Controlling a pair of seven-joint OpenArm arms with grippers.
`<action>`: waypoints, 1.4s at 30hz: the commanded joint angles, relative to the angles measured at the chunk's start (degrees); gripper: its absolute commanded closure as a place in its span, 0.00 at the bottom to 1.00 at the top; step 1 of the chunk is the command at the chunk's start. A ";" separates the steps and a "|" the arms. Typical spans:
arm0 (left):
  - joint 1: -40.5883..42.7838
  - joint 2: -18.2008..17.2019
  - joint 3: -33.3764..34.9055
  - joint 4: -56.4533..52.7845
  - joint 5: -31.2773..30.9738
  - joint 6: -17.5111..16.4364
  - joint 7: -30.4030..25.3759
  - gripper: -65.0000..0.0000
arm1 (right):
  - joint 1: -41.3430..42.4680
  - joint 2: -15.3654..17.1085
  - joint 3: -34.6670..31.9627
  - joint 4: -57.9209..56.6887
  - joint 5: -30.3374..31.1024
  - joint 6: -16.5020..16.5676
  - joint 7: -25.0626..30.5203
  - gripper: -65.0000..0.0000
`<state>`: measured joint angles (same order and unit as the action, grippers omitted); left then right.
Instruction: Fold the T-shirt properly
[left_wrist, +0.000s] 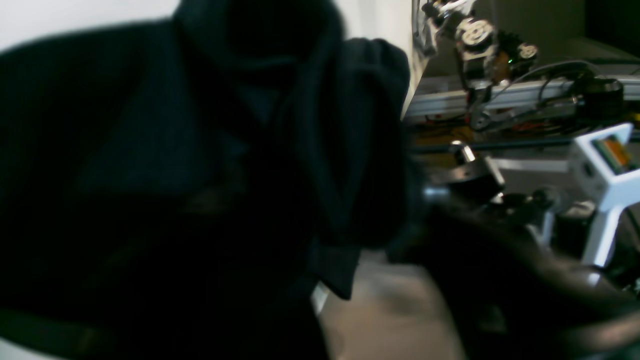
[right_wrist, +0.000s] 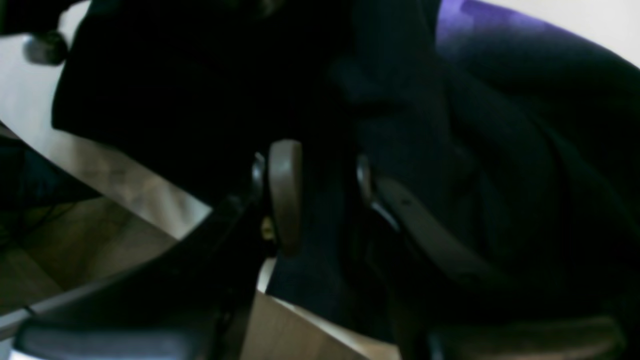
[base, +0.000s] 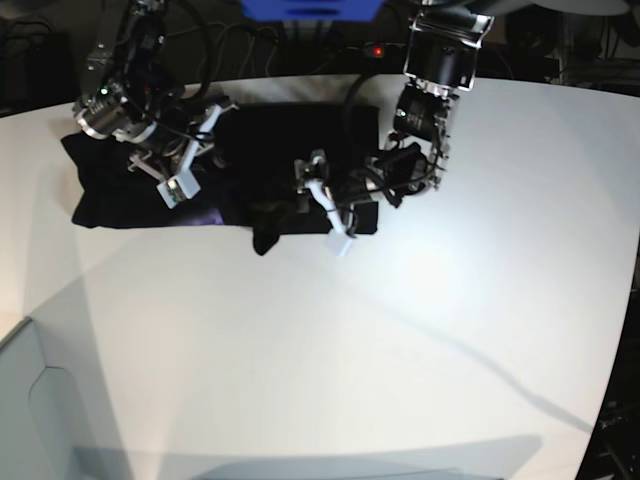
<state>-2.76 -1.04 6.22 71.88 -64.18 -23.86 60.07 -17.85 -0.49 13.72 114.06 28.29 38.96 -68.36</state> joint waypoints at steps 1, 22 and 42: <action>-1.32 0.38 0.07 0.78 -1.62 -0.71 -0.07 0.27 | 0.22 0.10 0.04 0.97 1.02 1.04 0.97 0.77; -2.82 -0.32 2.35 1.75 -8.92 -0.63 4.76 0.04 | 0.22 0.10 0.22 0.97 1.11 1.04 0.97 0.77; -2.99 -4.54 2.09 5.71 -15.51 -0.80 8.63 0.04 | 0.31 0.10 0.31 0.97 1.11 1.04 0.97 0.77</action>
<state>-4.67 -5.54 8.38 76.66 -77.60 -24.23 69.01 -17.82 -0.47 13.87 114.06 28.29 38.96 -68.36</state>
